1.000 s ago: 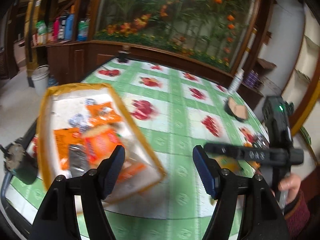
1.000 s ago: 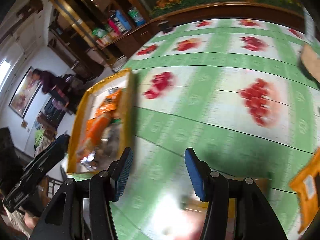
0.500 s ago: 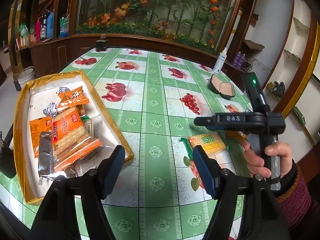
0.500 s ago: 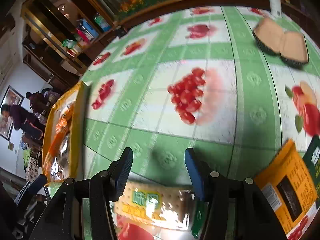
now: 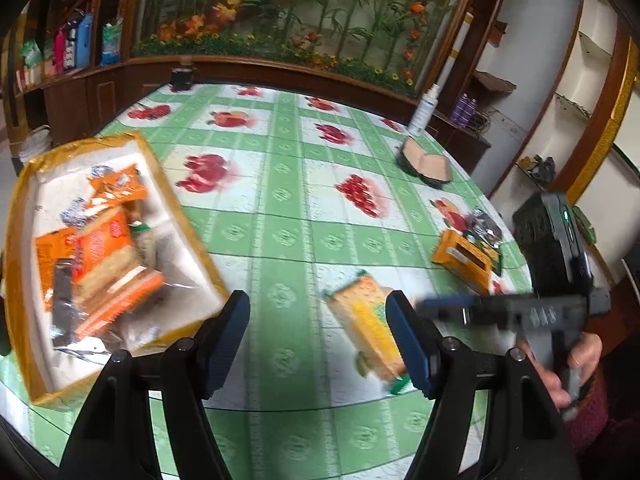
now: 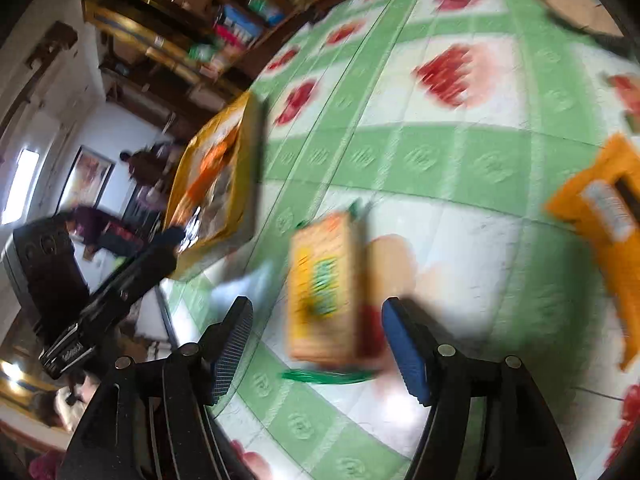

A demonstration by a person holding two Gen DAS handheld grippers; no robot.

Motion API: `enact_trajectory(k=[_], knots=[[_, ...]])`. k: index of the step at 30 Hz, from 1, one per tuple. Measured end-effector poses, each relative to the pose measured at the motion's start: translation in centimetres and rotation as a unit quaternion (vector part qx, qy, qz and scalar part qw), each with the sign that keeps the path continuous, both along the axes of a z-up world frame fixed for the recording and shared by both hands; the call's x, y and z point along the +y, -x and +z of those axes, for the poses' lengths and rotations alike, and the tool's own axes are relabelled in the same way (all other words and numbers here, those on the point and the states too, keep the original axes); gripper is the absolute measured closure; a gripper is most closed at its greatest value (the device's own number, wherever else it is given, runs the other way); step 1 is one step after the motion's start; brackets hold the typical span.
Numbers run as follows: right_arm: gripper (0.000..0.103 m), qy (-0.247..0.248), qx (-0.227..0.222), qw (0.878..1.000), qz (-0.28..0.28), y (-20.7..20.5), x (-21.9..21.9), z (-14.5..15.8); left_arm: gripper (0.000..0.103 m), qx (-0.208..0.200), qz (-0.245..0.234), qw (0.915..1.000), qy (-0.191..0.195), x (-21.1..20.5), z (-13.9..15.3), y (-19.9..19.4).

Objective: Organize snacks

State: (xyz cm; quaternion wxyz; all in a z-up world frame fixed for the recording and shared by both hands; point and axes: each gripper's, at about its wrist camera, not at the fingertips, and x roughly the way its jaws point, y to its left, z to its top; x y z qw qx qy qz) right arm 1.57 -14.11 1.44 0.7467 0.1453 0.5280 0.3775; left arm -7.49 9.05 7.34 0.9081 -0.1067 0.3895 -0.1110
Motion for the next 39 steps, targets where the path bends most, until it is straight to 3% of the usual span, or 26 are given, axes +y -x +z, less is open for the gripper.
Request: enact_trajectory(k=[4, 8, 13, 17, 21, 23, 27, 30, 31, 33, 39], knots=[[0.032, 0.004, -0.049, 0.993, -0.107, -1.0, -4.8, 1.9, 0.023, 0.021, -0.028, 0.9993, 0.01, -2.2, -0.8, -0.1], [0.032, 0.036, -0.102, 0.974, -0.201, -1.3, -9.7, 3.3, 0.021, 0.049, -0.057, 0.9972, -0.001, -5.3, -2.3, -0.6], [0.032, 0.086, -0.098, 0.957, -0.258, -1.8, -13.4, 2.4, 0.021, 0.093, -0.056, 0.993, -0.047, -8.7, -4.7, -1.8], [0.032, 0.103, -0.08, 0.958, -0.255, -2.3, -13.3, 1.4, 0.021, 0.105, -0.043, 0.9921, -0.053, -9.4, -5.7, -3.0], [0.029, 0.141, -0.1, 0.96, -0.222, -2.3, -11.5, 1.5, 0.021, 0.104, -0.027, 0.9922, -0.063, -8.9, -5.7, -4.2], [0.027, 0.131, -0.099, 0.969, -0.187, -1.9, -10.5, 1.4, 0.021, 0.102, -0.019, 0.9921, -0.071, -8.4, -5.7, -4.5], [0.027, 0.045, -0.074, 0.99, -0.109, -1.4, -9.1, 1.4, 0.021, 0.096, -0.007, 0.9932, -0.066, -7.1, -5.7, -4.6], [0.027, 0.085, -0.1, 0.98, -0.149, -1.2, -9.6, 1.8, 0.022, 0.091, -0.007, 0.9932, -0.072, -7.0, -5.7, -4.5], [0.027, 0.101, -0.106, 0.976, -0.162, -1.2, -9.7, 1.7, 0.026, 0.088, -0.01, 0.9933, -0.074, -7.1, -5.7, -4.5], [0.027, 0.104, -0.101, 0.976, -0.164, -1.4, -9.6, 1.5, 0.037, 0.082, -0.014, 0.9931, -0.083, -7.3, -5.6, -4.5], [0.027, 0.127, -0.112, 0.973, -0.154, -1.2, -7.8, 1.5, 0.043, 0.077, -0.018, 0.9921, -0.097, -6.5, -5.5, -5.1]])
